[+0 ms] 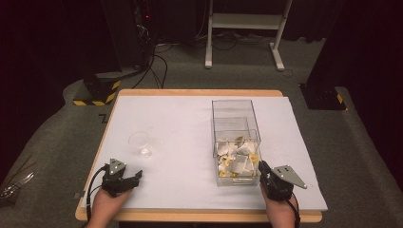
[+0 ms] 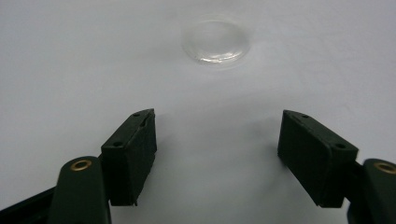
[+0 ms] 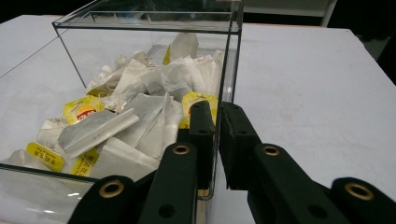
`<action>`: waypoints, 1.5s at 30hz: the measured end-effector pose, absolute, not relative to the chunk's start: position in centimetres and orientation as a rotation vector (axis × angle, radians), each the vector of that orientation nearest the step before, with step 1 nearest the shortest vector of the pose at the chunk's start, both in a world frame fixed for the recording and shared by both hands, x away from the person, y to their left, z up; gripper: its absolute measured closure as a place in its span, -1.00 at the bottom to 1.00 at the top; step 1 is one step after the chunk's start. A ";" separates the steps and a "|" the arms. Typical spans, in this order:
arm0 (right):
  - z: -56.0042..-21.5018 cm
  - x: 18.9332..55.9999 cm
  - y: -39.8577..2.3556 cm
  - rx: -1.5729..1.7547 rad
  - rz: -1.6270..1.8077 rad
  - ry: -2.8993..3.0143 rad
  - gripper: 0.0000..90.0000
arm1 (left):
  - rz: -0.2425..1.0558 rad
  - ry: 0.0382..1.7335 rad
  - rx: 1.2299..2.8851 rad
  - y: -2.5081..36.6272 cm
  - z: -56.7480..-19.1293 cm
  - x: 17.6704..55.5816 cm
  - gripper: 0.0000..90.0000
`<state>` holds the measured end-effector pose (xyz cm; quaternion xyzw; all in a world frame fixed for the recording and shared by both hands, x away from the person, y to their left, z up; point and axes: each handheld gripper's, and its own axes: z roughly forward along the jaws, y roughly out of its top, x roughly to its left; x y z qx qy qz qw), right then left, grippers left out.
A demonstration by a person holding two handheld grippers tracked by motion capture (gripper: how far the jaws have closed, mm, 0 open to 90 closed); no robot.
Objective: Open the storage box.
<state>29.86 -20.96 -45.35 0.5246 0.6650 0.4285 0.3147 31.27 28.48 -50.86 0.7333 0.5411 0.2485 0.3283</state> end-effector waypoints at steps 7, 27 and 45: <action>-45.4 29.5 -21.2 1.381 1.135 1.755 0.87 | 0.651 1.417 1.919 28.5 -50.9 31.3 -0.37; -44.2 29.9 -21.7 1.373 1.190 1.758 0.46 | 0.650 1.417 1.918 28.5 -50.9 31.3 -0.37; -44.3 33.2 -25.2 1.433 1.135 1.695 0.38 | 0.653 1.421 1.912 28.5 -50.9 31.2 -0.37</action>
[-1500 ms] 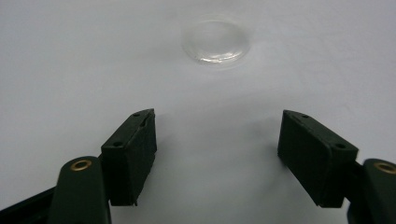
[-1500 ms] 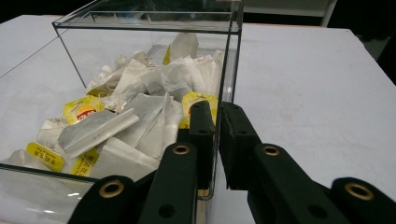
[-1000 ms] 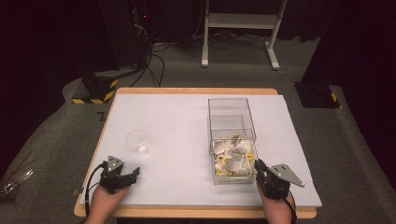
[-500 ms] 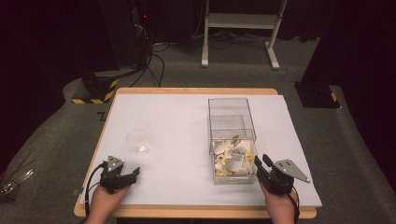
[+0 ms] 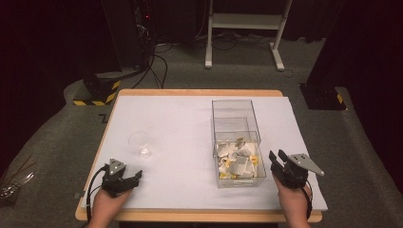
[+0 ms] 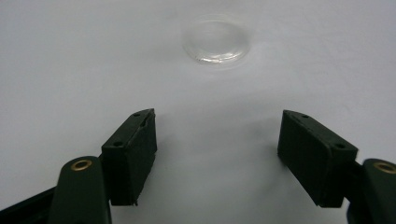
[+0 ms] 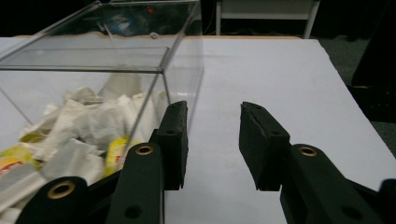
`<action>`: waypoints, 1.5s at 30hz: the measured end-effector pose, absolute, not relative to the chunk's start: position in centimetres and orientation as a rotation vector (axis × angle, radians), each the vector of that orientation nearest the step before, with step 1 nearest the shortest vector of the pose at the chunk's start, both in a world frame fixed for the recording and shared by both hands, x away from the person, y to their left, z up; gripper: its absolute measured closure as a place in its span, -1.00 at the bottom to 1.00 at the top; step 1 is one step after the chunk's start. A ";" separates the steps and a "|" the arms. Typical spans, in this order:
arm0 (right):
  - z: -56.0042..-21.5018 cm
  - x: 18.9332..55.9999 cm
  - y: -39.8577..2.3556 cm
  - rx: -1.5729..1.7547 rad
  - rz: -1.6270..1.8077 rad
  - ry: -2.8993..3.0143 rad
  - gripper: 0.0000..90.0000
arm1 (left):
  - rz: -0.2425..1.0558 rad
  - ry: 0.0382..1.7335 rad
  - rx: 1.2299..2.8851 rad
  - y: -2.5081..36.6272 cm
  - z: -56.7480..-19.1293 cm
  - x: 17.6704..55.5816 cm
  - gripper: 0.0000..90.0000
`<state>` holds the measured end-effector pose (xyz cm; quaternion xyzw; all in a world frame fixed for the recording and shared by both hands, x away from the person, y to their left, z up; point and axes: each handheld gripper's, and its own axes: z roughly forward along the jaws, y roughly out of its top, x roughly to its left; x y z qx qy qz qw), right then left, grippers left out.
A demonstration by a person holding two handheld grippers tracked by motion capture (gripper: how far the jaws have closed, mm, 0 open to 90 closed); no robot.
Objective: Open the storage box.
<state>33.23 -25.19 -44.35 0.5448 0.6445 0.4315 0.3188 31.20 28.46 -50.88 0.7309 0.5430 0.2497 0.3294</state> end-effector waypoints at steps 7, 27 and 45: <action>-46.5 34.3 -26.6 1.452 1.068 1.768 0.36 | 0.656 1.424 1.908 28.5 -50.9 31.2 -0.36; -48.7 35.3 -26.9 1.397 0.952 1.909 0.31 | 0.647 1.410 1.926 28.3 -50.4 30.3 -0.09; -49.2 35.5 -27.1 1.410 0.925 1.939 0.17 | 0.622 1.332 1.843 27.6 -48.7 29.8 -0.07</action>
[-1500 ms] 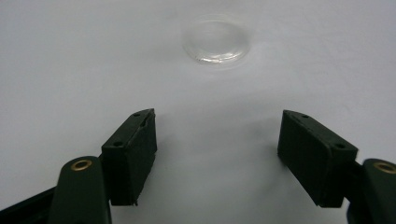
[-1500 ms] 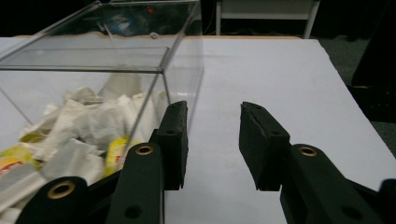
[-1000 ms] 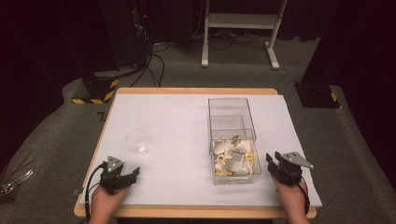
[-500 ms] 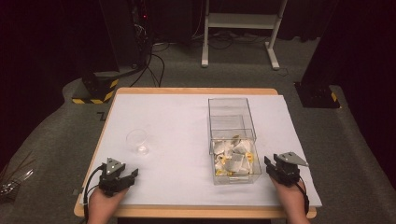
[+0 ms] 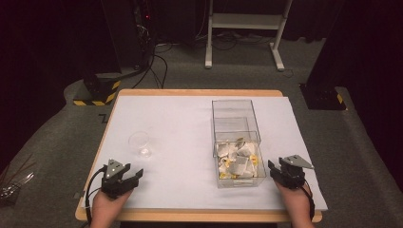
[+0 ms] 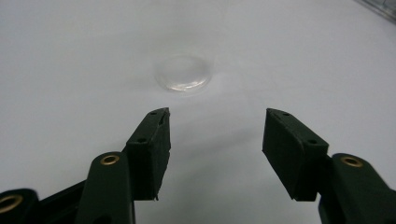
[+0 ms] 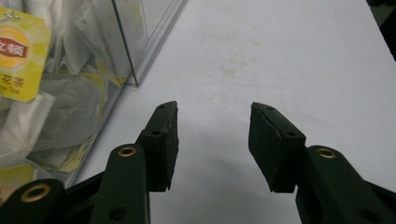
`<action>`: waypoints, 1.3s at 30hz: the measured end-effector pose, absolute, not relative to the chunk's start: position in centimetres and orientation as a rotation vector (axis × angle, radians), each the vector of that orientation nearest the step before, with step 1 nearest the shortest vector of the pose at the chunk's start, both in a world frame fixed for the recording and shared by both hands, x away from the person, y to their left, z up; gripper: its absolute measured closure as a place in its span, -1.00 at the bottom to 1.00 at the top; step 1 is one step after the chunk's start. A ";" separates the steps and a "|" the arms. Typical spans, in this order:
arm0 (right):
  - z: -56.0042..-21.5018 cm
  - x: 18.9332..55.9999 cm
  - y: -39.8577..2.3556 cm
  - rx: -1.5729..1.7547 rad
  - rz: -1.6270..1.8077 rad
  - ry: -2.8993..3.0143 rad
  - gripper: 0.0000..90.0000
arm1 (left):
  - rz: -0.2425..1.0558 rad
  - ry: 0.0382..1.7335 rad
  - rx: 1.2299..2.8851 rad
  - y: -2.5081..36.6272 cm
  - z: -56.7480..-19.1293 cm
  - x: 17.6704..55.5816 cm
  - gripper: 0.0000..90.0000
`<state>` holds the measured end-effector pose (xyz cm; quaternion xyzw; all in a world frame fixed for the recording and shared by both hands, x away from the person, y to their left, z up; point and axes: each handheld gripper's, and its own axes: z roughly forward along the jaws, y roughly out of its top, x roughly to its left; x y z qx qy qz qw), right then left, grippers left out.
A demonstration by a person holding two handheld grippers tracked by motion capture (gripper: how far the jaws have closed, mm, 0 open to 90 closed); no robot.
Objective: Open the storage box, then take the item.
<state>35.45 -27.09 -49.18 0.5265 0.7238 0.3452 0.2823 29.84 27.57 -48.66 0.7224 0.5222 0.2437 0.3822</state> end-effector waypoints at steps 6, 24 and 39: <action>-49.3 35.6 -26.9 1.424 0.925 1.940 0.12 | 0.616 1.301 1.822 27.3 -47.9 29.2 -0.07; -49.9 36.2 -27.1 1.425 0.890 1.998 0.01 | 0.587 1.211 1.829 24.9 -45.7 29.0 -0.08; -50.2 36.5 -27.0 1.445 0.864 2.035 -0.09 | 0.545 1.107 1.878 20.9 -44.6 29.4 -0.08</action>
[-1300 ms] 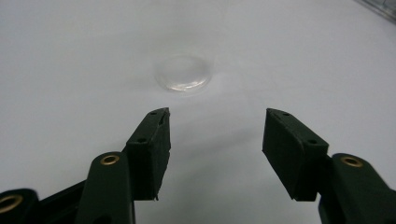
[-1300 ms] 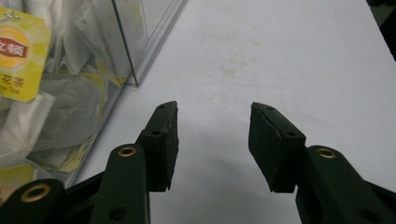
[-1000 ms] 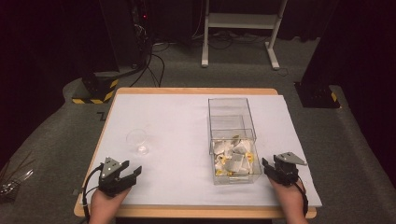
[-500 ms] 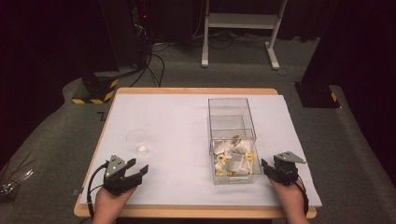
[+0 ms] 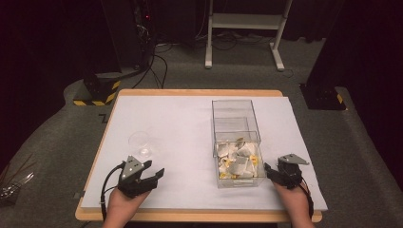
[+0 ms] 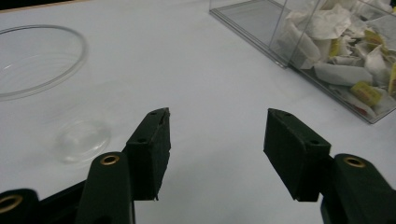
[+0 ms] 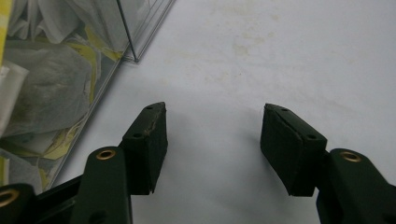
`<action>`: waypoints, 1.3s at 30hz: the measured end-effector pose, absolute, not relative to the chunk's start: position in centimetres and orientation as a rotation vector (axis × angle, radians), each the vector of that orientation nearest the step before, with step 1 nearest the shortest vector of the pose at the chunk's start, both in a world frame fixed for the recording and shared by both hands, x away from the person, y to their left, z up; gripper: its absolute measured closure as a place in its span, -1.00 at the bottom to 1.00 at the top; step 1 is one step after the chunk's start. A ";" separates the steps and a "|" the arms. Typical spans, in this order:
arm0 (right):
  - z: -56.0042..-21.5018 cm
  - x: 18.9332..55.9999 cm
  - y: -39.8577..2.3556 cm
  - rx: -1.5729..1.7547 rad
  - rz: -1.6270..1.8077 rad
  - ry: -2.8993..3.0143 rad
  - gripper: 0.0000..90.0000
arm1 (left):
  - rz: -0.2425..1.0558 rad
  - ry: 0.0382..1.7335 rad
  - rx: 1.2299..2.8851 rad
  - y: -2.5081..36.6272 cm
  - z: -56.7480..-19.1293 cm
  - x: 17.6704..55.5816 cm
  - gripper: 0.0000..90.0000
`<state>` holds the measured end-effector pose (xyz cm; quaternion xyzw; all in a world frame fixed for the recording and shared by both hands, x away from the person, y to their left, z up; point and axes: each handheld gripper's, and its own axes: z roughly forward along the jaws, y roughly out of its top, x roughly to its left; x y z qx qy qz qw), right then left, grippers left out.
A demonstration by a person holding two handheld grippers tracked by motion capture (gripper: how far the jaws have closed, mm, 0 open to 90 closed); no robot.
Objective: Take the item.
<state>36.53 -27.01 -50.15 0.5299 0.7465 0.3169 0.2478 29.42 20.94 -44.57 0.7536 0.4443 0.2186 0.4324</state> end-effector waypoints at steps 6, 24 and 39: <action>-50.2 36.5 -27.0 1.447 0.870 2.037 -0.10 | 0.513 1.056 1.890 18.6 -44.0 30.0 -0.10; -50.2 36.5 -27.0 1.447 0.867 2.038 -0.10 | 0.413 0.948 1.872 12.4 -42.8 31.3 -0.09; -50.2 36.5 -27.0 1.445 0.867 2.038 -0.10 | 0.382 0.843 1.903 8.7 -41.5 32.1 -0.08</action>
